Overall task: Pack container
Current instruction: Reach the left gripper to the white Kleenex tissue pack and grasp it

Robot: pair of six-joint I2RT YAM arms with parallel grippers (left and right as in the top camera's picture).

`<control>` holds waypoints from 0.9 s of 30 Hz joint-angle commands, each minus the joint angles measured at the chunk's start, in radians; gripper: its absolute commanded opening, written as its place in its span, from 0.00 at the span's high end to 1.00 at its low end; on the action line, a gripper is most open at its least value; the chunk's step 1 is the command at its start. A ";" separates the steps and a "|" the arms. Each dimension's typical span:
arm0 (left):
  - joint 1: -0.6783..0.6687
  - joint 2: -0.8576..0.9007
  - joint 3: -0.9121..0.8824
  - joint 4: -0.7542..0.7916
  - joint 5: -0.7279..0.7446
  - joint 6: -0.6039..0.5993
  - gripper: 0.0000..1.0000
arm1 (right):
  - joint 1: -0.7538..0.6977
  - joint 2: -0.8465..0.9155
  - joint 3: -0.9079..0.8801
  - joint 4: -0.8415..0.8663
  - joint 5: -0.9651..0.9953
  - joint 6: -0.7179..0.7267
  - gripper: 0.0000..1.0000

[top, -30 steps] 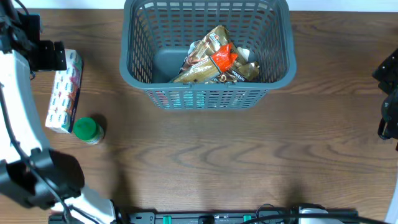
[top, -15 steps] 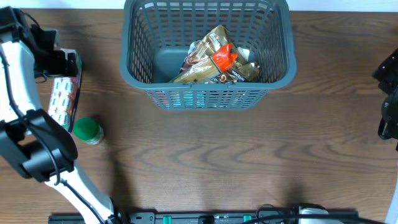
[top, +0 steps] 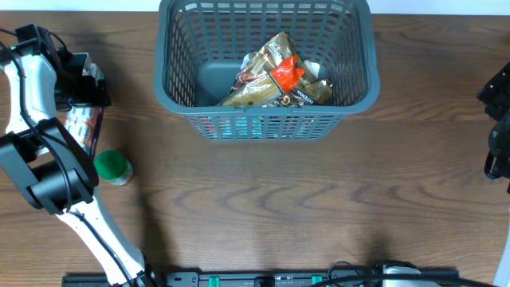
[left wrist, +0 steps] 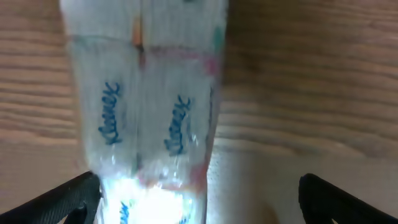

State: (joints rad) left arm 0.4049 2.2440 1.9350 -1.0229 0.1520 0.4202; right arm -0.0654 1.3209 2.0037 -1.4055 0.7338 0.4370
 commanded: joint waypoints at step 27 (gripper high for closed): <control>0.005 0.016 -0.009 0.030 -0.104 0.012 0.01 | -0.006 -0.002 0.005 -0.002 0.018 0.011 0.01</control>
State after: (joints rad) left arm 0.4049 2.2536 1.9350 -0.9909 0.0986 0.4202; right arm -0.0654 1.3209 2.0037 -1.4055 0.7338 0.4370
